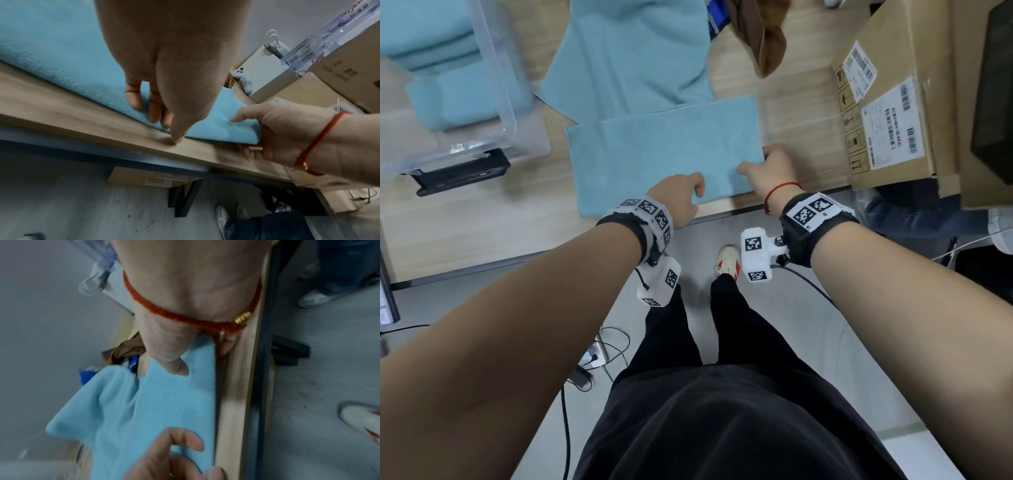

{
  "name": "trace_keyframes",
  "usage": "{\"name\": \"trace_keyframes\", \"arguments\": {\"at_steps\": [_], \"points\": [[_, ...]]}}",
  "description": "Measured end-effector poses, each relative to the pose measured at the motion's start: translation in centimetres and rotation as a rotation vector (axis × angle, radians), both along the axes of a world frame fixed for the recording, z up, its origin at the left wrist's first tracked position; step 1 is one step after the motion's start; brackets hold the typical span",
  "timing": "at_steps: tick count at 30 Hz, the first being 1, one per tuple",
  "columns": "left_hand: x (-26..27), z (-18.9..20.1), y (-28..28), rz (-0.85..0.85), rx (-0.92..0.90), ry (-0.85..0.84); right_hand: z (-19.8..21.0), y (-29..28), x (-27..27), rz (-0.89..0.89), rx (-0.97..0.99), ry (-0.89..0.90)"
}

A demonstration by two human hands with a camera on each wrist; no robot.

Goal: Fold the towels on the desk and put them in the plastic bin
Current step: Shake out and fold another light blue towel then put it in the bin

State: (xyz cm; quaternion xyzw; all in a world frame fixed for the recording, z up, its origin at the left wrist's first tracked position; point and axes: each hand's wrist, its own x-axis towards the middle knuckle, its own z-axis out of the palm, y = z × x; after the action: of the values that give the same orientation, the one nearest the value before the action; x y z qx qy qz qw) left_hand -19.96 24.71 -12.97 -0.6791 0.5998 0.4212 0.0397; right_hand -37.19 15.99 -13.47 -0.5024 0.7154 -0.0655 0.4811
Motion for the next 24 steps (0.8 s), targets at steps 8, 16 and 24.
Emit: {"name": "trace_keyframes", "arguments": {"at_steps": [8, 16, 24], "points": [[-0.5, 0.6, 0.4, 0.028, 0.014, 0.064, 1.7, -0.6, -0.7, -0.127, 0.087, -0.263], [4.5, 3.2, 2.5, 0.471, -0.045, -0.001, 7.3, 0.3, 3.6, 0.088, 0.02, -0.473], [11.2, 1.8, 8.5, 0.786, 0.09, 0.2, 8.0, 3.1, 11.8, 0.388, -0.02, -0.365]]}}
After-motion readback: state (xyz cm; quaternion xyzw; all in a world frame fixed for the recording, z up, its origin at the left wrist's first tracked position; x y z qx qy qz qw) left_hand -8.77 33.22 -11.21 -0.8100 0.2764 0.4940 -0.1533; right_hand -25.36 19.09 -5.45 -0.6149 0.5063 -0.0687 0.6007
